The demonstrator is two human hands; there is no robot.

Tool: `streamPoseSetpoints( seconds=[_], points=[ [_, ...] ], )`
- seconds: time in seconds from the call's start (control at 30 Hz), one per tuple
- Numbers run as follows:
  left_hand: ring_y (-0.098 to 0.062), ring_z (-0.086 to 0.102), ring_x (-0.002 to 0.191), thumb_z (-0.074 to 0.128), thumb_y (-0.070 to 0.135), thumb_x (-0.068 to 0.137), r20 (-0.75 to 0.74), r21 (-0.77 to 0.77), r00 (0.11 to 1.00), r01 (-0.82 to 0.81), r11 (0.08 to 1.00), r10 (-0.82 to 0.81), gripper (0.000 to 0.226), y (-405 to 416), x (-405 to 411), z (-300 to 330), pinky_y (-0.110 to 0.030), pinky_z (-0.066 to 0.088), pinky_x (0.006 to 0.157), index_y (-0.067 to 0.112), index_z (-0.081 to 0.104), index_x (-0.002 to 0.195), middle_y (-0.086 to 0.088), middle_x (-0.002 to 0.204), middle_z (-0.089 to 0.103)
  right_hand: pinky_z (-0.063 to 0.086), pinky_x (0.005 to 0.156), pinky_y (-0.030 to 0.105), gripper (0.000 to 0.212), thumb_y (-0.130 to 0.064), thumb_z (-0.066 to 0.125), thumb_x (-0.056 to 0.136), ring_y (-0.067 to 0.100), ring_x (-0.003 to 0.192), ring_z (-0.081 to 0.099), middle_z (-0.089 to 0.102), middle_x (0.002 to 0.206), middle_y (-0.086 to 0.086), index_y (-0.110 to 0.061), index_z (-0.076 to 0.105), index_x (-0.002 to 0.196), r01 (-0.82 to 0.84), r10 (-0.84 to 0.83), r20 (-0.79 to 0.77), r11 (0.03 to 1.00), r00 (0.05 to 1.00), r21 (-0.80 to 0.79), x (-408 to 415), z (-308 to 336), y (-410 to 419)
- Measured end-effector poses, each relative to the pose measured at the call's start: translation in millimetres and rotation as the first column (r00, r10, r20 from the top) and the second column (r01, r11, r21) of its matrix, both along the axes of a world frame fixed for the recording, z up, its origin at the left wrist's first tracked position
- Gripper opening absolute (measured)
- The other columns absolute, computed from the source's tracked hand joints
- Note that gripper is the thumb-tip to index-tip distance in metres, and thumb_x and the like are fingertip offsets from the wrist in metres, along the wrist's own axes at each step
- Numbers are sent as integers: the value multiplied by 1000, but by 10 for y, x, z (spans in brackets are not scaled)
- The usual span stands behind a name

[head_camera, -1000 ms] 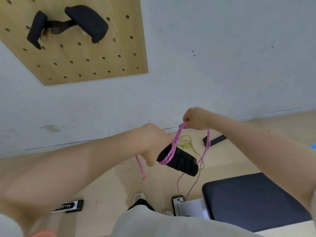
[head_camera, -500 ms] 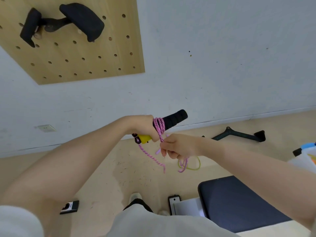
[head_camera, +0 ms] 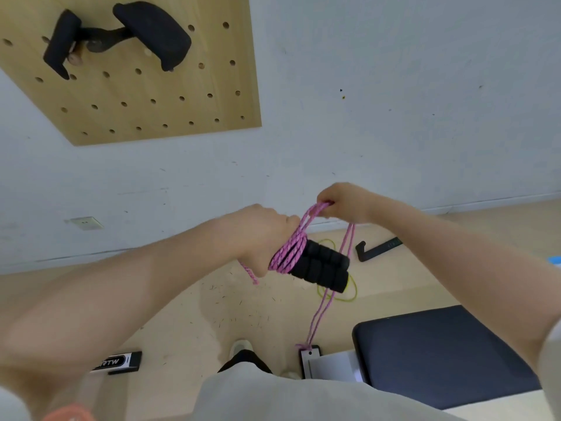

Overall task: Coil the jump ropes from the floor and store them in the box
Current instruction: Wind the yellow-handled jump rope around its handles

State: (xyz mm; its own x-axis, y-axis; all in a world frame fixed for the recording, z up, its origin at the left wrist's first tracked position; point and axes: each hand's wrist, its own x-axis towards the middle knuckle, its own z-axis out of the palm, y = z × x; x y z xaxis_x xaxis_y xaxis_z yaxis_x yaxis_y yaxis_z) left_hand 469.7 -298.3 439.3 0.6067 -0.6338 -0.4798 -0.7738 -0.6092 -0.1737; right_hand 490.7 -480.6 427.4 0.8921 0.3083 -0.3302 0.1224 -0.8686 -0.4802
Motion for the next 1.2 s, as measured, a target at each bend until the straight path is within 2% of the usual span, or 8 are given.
streamPoseSetpoints(
  seconds=[0.2, 0.37, 0.47, 0.63, 0.83, 0.9, 1.03, 1.2],
  points=[
    [-21, 56, 77, 71, 23, 66, 105, 48, 975, -202, 978, 196, 74, 13, 63, -400, -30, 40, 63, 5, 30, 126, -2, 94, 56, 29, 54, 24, 29, -26, 50, 91, 9, 54, 38, 43, 58, -3, -8, 57, 70, -77, 75, 41, 995, 996, 56, -119, 356, 195],
    [-22, 54, 66, 74, 21, 67, -367, -207, 787, -588, 782, 496, 90, 91, 316, -383, -33, 43, 57, 10, 14, 133, -9, 83, 59, 36, 51, 12, 25, -16, 39, 97, 2, 56, 42, 45, 64, -8, -15, 56, 80, -144, 182, -230, 974, 956, 173, -522, 55, 410],
    [-19, 54, 64, 74, 12, 68, -622, -273, 623, -740, 614, 474, 88, 185, 390, -278, -32, 43, 56, 20, 15, 132, -7, 79, 56, 36, 54, 7, 25, -13, 34, 100, -2, 54, 42, 41, 64, -10, -11, 56, 89, -201, 222, -310, 975, 924, 99, -656, -172, 416],
    [-16, 53, 65, 72, 2, 70, -737, -284, 601, -690, 665, 309, 83, 206, 265, -103, -24, 46, 55, 28, 19, 129, -6, 83, 52, 34, 56, 18, 34, -31, 38, 99, 7, 53, 38, 38, 64, 0, -17, 44, 69, 33, 42, -371, 980, 928, 195, -548, -345, 202],
    [-8, 45, 55, 74, 8, 69, -569, -219, 794, -396, 892, 213, 82, 40, 105, 40, -16, 38, 44, 19, 20, 129, 5, 69, 50, 31, 52, 13, 16, -3, 53, 89, 3, 80, 41, 36, 78, -7, -1, 55, 104, -31, 27, -399, 1000, 917, -4, -440, -50, -2],
    [-8, 45, 54, 75, 12, 69, -463, -154, 860, -317, 936, 215, 82, 42, 89, 65, -18, 38, 44, 15, 21, 131, 7, 68, 50, 35, 57, 16, 22, -11, 58, 85, 1, 58, 41, 41, 67, -3, 9, 59, 95, -33, 39, -292, 999, 956, 23, -321, -33, -11],
    [-14, 45, 58, 73, 31, 70, -140, 84, 970, -190, 978, 200, 70, 36, -60, -70, -25, 34, 46, 12, 30, 122, 2, 73, 46, 32, 55, 24, 32, -30, 49, 94, 11, 57, 41, 45, 62, -3, -10, 58, 70, -86, 82, -37, 990, 996, -110, -141, 40, 24],
    [-13, 44, 57, 67, 36, 67, 62, -92, 935, -342, 935, 348, 52, 94, 112, -161, -23, 33, 47, 12, 39, 103, 3, 73, 47, 32, 47, 18, 28, -20, 44, 95, 10, 46, 35, 41, 55, -2, -13, 53, 70, -98, 124, -165, 983, 979, 156, -258, 175, 229]
  ],
)
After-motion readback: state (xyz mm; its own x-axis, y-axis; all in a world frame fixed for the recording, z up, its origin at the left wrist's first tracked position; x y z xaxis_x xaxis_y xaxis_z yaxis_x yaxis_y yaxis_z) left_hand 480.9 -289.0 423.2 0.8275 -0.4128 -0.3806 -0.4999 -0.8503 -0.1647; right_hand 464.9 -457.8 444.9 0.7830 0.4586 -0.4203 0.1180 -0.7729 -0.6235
